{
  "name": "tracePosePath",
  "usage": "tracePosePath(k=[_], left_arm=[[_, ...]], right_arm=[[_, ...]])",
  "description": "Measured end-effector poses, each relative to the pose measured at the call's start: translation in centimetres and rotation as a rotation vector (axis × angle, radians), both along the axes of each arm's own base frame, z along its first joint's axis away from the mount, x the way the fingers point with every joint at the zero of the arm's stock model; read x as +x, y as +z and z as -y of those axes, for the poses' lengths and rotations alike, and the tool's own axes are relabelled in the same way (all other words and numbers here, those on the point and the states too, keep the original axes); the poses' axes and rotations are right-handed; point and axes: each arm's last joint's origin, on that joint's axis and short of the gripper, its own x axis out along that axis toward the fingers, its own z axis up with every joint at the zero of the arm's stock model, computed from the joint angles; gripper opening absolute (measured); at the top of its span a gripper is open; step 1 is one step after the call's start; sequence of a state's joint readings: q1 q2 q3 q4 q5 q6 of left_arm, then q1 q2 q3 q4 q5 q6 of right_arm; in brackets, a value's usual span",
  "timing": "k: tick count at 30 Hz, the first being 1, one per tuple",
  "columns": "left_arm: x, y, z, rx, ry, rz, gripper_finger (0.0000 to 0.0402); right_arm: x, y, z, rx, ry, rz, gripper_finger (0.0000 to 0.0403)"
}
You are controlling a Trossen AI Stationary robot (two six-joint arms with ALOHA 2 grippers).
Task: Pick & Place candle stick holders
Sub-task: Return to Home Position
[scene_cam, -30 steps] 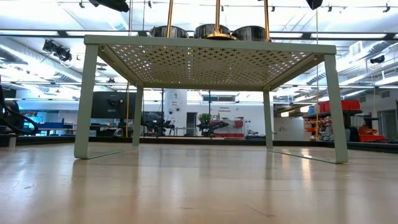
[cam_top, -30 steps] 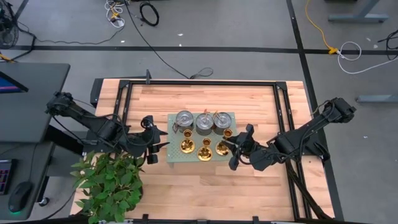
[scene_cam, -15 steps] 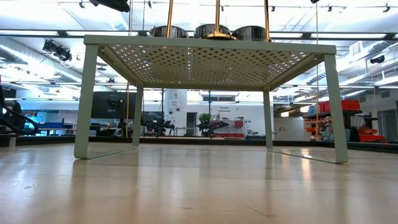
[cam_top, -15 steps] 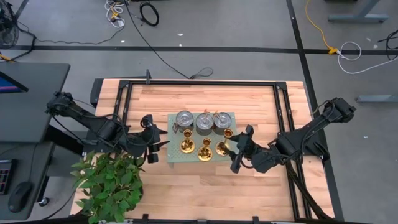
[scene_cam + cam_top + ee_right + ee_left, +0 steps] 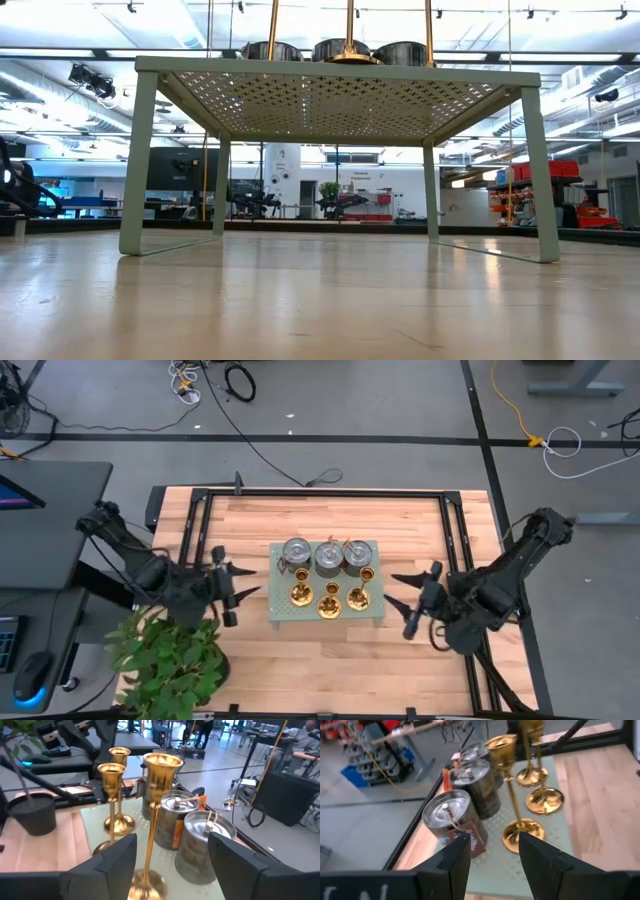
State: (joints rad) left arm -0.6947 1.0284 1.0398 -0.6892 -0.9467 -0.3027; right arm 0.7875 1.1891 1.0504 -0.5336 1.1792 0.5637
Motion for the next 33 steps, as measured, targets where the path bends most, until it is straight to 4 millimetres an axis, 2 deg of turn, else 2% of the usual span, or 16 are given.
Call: tracePosePath(k=[4,8,11,15,19,22,27,31,33], left_arm=[[-1.1,-0.1,1.0,0.052,-0.029,0.007,0.017],[-1.4,-0.7,1.3,0.079,0.02,0.069,0.017],[-1.8,-3.3,0.8,0.064,0.032,0.088,0.017],[-3.3,-8.0,-0.4,-0.022,0.011,0.1,0.0169],[-4.4,-10.1,-1.5,-0.071,-0.04,0.197,0.0169],[-5.2,-10.6,-2.4,-0.098,-0.083,0.291,0.0169],[-6.1,-10.8,-3.9,-0.143,-0.182,0.433,0.0169],[-6.0,-10.3,-4.1,-0.12,-0.318,0.491,0.0169],[-5.8,-10.5,-4.6,-0.071,-0.252,0.475,0.0169]], right_arm=[[-1.7,-0.4,-0.5,-0.021,0.001,0.001,0.0245],[-2.6,-0.9,-0.6,-0.012,-0.013,0.02,0.0245],[-3.1,-2.5,-1.2,0.009,0.015,0.03,0.0245],[-4.6,-5.7,-1.4,0.058,0.062,0.057,0.0245],[-5.9,-6.7,0.0,0.12,0.066,0.115,0.0245],[-6.9,-7.3,1.6,0.154,0.072,0.149,0.0243],[-7.8,-7.0,3.3,0.195,0.144,0.229,0.0231],[-7.9,-7.2,3.9,0.167,0.299,0.294,0.0218],[-8.0,-8.1,4.5,0.119,0.305,0.316,0.0212]])
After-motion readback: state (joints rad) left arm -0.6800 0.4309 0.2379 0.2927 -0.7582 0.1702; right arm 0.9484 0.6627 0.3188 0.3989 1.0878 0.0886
